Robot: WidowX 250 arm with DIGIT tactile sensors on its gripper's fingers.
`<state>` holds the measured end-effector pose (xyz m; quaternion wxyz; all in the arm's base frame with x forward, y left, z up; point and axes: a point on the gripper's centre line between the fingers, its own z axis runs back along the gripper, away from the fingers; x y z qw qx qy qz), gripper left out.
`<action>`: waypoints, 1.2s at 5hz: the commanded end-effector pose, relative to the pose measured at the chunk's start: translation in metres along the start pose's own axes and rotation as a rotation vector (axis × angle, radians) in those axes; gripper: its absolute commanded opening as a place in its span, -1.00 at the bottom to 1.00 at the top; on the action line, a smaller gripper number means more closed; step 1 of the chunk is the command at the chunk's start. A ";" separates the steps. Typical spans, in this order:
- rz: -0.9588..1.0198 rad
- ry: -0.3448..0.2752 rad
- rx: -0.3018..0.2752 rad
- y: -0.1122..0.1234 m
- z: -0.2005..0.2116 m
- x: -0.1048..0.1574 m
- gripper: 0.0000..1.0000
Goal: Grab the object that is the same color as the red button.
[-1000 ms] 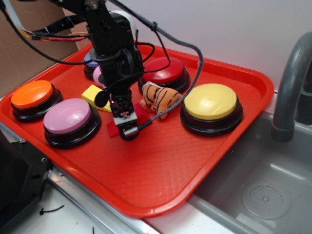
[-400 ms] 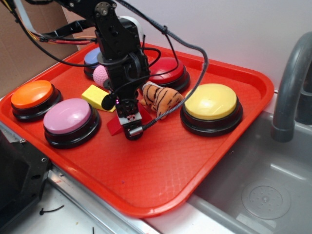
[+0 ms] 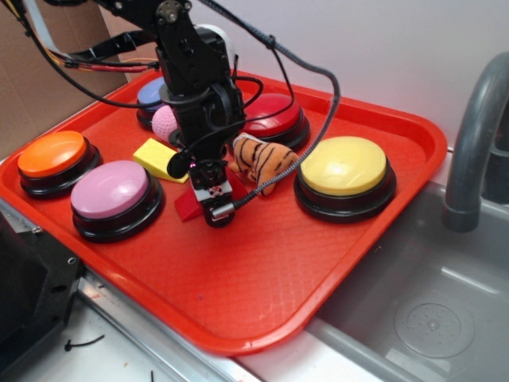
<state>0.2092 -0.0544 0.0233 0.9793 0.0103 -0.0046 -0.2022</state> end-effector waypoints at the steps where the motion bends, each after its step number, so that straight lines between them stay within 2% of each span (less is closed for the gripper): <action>1: 0.170 -0.017 0.042 -0.001 0.059 0.011 -1.00; 2: 0.272 -0.015 0.050 -0.004 0.104 0.011 -1.00; 3: 0.434 0.066 0.096 -0.010 0.150 0.000 -1.00; 4: 0.527 0.048 0.044 -0.007 0.177 -0.016 -1.00; 5: 0.534 0.016 0.025 -0.007 0.188 -0.027 -1.00; 6: 0.549 0.057 -0.006 0.000 0.179 -0.027 -1.00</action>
